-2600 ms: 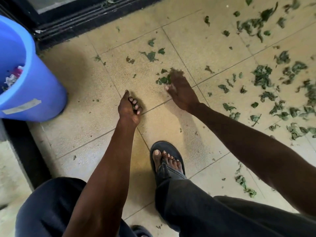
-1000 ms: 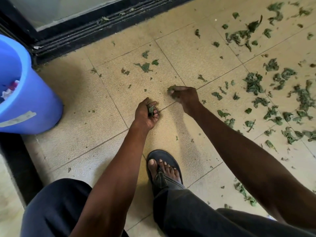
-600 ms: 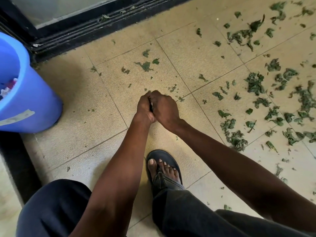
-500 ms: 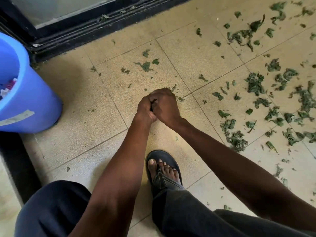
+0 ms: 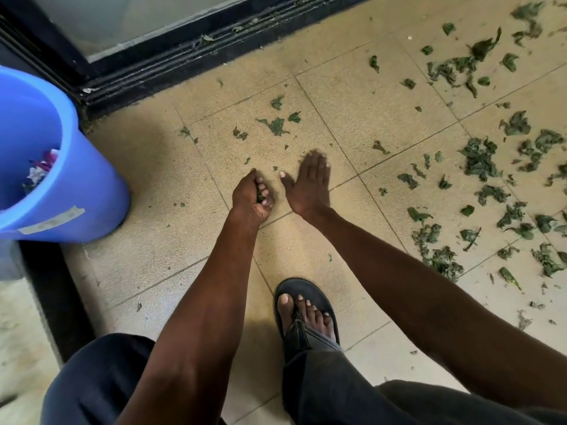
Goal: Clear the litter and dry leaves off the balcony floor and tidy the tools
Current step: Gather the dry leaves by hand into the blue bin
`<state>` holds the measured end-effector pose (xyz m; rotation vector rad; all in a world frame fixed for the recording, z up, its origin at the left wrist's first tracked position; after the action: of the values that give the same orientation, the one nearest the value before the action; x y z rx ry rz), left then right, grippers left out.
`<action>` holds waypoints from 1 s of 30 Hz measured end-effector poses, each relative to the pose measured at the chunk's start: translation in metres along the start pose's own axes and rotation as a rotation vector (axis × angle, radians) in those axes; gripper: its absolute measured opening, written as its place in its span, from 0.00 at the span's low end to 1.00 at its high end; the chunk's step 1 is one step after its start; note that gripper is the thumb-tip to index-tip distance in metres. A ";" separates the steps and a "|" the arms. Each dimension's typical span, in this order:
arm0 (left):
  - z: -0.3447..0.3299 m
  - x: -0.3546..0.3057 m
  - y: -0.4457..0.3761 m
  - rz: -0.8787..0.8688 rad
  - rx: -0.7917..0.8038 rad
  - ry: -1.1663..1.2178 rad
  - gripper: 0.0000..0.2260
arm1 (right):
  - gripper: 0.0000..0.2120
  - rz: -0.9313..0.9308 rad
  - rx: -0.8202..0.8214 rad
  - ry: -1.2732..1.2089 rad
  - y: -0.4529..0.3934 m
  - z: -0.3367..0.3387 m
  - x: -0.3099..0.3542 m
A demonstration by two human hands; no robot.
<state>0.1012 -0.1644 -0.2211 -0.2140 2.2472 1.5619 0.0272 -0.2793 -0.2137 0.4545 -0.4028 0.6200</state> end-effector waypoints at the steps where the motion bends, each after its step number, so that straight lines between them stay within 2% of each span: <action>1: 0.003 -0.003 -0.002 -0.010 -0.012 0.002 0.18 | 0.39 0.059 0.023 -0.012 -0.006 0.000 0.008; 3: 0.013 -0.013 -0.007 -0.041 -0.049 0.000 0.18 | 0.38 0.055 -0.032 -0.003 -0.007 0.003 0.008; 5: 0.026 -0.024 -0.011 -0.079 -0.104 0.004 0.18 | 0.39 -0.094 -0.093 0.026 0.006 0.000 -0.006; 7: 0.039 -0.033 -0.014 -0.126 -0.174 0.016 0.18 | 0.40 -0.161 -0.038 0.048 0.017 -0.015 -0.011; 10: 0.051 -0.045 -0.017 -0.197 -0.241 0.026 0.19 | 0.38 0.109 0.070 0.054 0.002 -0.029 0.027; 12: 0.054 -0.051 -0.020 -0.234 -0.239 0.027 0.19 | 0.36 0.266 0.050 0.002 -0.018 -0.021 0.048; 13: 0.054 -0.054 -0.021 -0.249 -0.232 0.029 0.19 | 0.35 0.279 -0.002 0.004 -0.032 -0.013 0.050; 15: 0.054 -0.057 -0.023 -0.248 -0.226 0.039 0.19 | 0.36 0.178 -0.088 -0.004 -0.063 0.005 0.041; 17: 0.053 -0.058 -0.025 -0.222 -0.211 0.058 0.19 | 0.36 0.090 -0.048 -0.008 -0.095 0.015 0.032; 18: 0.052 -0.057 -0.026 -0.202 -0.193 0.075 0.20 | 0.36 0.106 0.006 0.009 -0.107 0.015 0.032; 22: 0.049 -0.059 -0.029 -0.126 -0.101 0.095 0.21 | 0.35 0.455 0.200 0.092 -0.106 0.006 0.054; 24: 0.047 -0.061 -0.030 -0.124 -0.076 0.060 0.21 | 0.33 0.578 0.222 0.070 -0.098 0.006 0.060; 26: 0.047 -0.061 -0.031 -0.127 -0.077 0.026 0.21 | 0.33 0.534 0.117 0.001 -0.113 0.020 0.062; 28: 0.049 -0.061 -0.033 -0.126 -0.094 0.001 0.21 | 0.35 0.383 0.024 -0.087 -0.144 0.038 0.058; 30: 0.050 -0.061 -0.035 -0.119 -0.099 -0.006 0.21 | 0.36 0.250 0.055 -0.130 -0.174 0.047 0.055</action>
<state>0.1805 -0.1368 -0.2421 -0.3634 2.1137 1.6095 0.1675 -0.4040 -0.1966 0.5030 -0.5727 0.8481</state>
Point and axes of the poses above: each hand's wrist, its own y-axis away from the middle knuckle, its own z-axis out of the back of the hand, x = y × z, the point moved 7 cm from there along -y, towards the middle knuckle, and after that the axes turned 6 degrees about -y, right-handed, at the moved point
